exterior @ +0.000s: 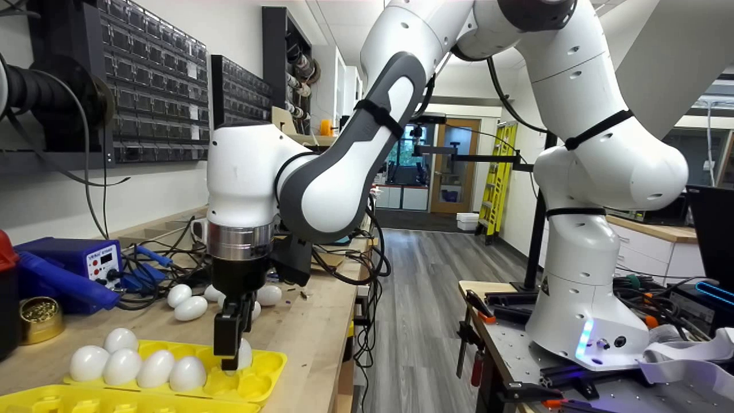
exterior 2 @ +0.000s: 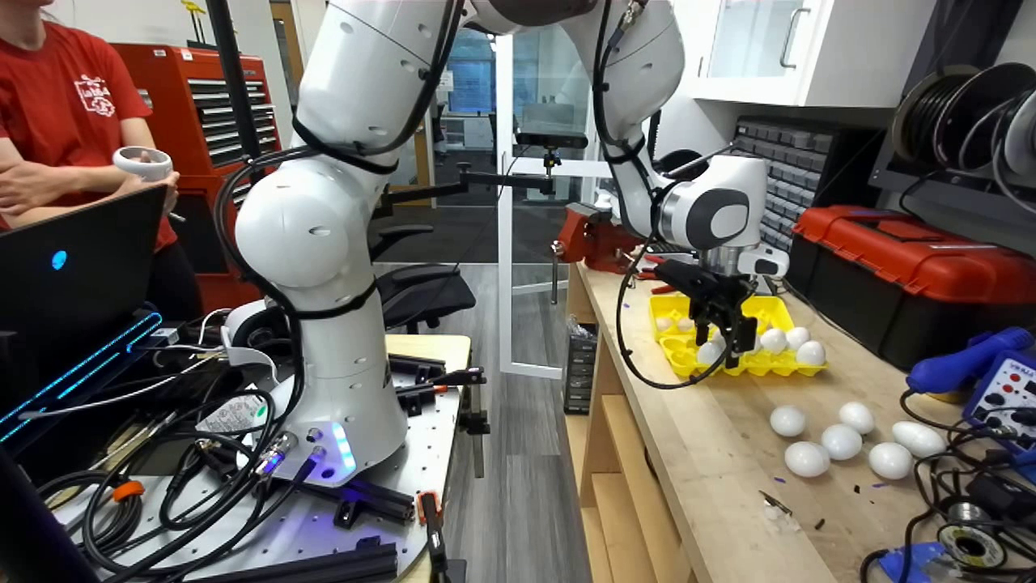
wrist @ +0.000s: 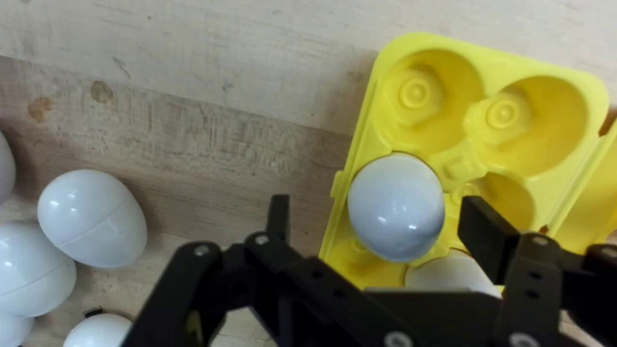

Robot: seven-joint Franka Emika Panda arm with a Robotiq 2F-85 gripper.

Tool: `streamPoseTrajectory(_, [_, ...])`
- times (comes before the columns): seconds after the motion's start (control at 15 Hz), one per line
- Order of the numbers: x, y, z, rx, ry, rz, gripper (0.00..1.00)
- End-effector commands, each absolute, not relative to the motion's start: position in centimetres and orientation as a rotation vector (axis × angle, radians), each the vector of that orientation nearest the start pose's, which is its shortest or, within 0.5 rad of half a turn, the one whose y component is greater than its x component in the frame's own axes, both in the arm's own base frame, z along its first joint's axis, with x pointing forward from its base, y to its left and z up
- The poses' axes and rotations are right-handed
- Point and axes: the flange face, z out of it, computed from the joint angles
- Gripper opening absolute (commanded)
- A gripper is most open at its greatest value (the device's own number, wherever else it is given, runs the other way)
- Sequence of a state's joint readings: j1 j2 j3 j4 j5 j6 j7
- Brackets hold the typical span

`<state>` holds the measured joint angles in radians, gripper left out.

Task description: Remove the egg on the second egg on the second row of the tray and put together with those on the counter

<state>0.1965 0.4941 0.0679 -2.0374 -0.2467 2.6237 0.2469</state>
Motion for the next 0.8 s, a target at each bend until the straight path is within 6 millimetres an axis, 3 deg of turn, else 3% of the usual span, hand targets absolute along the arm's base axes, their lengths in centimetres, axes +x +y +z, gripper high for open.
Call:
streamPoseTrajectory(0.0, [59.2, 16.5, 20.3, -3.166, -0.375, -0.206, 0.59])
streamPoseTrajectory(0.33, [59.1, 16.4, 20.8, -3.161, -0.378, -0.213, 0.26])
streamPoseTrajectory(0.73, [58.1, 16.2, 23.4, -3.180, -0.412, -0.295, 0.25])
